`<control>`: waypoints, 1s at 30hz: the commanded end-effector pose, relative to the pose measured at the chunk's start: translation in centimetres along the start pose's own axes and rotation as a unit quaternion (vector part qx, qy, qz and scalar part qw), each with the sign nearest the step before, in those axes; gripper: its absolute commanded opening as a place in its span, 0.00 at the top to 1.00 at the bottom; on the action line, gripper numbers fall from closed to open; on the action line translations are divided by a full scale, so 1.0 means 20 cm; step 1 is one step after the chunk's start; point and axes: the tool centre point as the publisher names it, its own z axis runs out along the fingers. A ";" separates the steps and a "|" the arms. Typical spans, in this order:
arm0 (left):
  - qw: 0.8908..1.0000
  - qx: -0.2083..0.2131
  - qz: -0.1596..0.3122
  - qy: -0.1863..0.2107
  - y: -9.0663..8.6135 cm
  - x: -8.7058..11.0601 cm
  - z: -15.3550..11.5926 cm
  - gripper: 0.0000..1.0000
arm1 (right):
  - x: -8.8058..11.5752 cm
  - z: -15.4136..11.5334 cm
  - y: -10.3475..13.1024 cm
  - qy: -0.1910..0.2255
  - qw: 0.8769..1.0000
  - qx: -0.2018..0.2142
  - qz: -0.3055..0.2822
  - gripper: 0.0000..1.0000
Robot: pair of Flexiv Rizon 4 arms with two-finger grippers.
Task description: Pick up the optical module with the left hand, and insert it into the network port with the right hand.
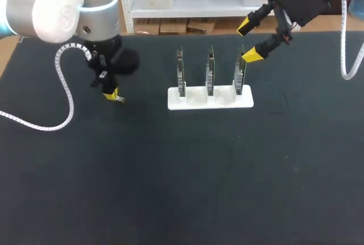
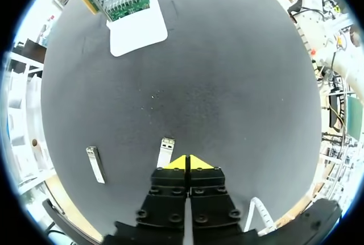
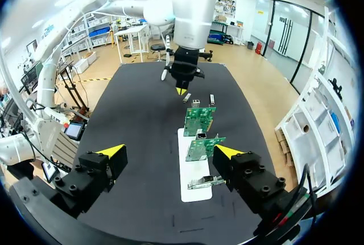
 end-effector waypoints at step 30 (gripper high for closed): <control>1.000 0.017 -0.014 0.011 0.08 0.06 0.05 0.00 | 0.00 0.00 0.00 -0.001 1.000 -0.001 -0.001 0.00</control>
